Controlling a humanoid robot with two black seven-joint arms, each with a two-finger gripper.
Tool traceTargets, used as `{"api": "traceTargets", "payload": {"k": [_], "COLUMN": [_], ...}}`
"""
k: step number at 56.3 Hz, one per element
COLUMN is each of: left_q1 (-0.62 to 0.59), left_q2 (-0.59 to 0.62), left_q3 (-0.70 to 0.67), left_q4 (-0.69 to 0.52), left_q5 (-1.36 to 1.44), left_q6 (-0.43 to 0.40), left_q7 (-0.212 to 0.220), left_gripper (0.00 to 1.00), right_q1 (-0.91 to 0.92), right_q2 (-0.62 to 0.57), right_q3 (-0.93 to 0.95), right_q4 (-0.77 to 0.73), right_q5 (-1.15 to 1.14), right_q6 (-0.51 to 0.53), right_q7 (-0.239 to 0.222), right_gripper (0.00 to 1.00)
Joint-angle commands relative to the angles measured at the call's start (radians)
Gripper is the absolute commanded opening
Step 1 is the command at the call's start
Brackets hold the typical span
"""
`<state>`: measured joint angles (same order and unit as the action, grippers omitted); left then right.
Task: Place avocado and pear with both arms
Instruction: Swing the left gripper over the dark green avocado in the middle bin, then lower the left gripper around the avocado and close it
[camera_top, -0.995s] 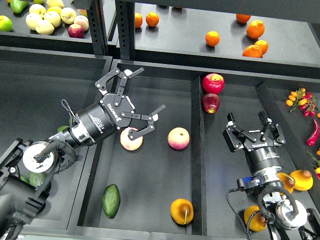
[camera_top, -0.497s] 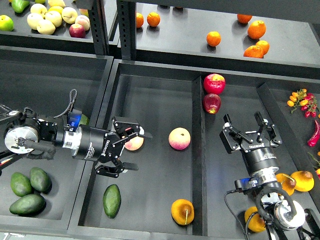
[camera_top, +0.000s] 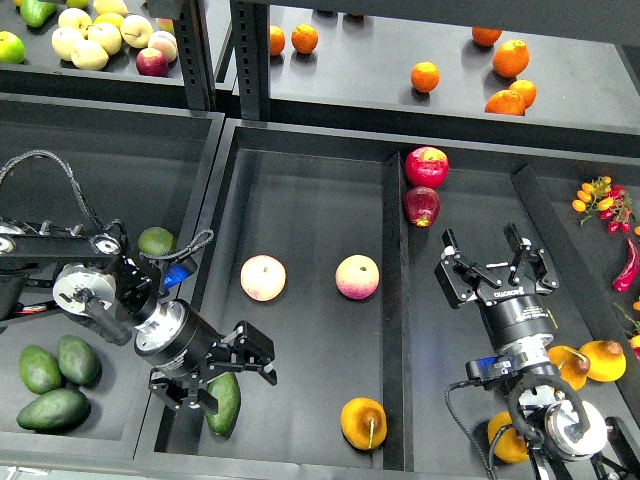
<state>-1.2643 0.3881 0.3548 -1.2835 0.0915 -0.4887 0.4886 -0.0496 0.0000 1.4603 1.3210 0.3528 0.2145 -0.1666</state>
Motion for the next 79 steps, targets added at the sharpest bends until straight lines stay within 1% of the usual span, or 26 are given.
{"api": "traceTargets", "payload": {"k": [1,14,26,34,42,45,54,68,79], "left_q1": [-0.006,-0.013,-0.013,-0.013,-0.013,-0.009,0.005,0.025,0.056], "left_q2": [-0.070,-0.140,-0.150,-0.166,-0.209,-0.225,-0.227,-0.232,-0.245], "left_q3": [0.007,0.029,0.093,0.107,0.119,0.131,0.141,0.153,0.151], "left_q4": [0.059,0.135,0.148,0.178,0.225,0.262,0.300,0.308,0.343], "left_q5": [-0.003,-0.001,-0.001,0.000,-0.001,-0.001,-0.001,0.002,0.010], "left_q6": [0.000,0.000,0.000,0.000,0.000,0.000,0.000,0.000,0.000], "left_q7": [0.000,0.000,0.000,0.000,0.000,0.000,0.000,0.000,0.000], "left_gripper": [0.99,0.99,0.99,0.99,0.99,0.99,0.99,0.99,0.99], "right_q1": [-0.001,0.001,0.001,-0.001,0.001,-0.001,0.001,0.001,-0.001], "right_q2": [0.000,0.000,0.000,0.000,0.000,0.000,0.000,0.000,0.000], "right_q3": [-0.001,-0.008,-0.008,-0.008,-0.009,-0.008,-0.008,-0.008,-0.015], "right_q4": [0.000,0.000,0.000,0.000,0.000,0.000,0.000,0.000,0.000], "right_q5": [0.000,0.000,0.000,0.000,0.000,0.000,0.000,0.000,0.000], "right_q6": [-0.001,0.000,0.000,0.000,0.000,0.000,0.000,0.000,0.000], "right_q7": [-0.001,-0.001,0.001,-0.001,-0.001,-0.001,-0.001,-0.001,-0.001], "right_gripper": [1.00,1.00,1.00,1.00,1.00,1.00,1.00,1.00,1.00]}}
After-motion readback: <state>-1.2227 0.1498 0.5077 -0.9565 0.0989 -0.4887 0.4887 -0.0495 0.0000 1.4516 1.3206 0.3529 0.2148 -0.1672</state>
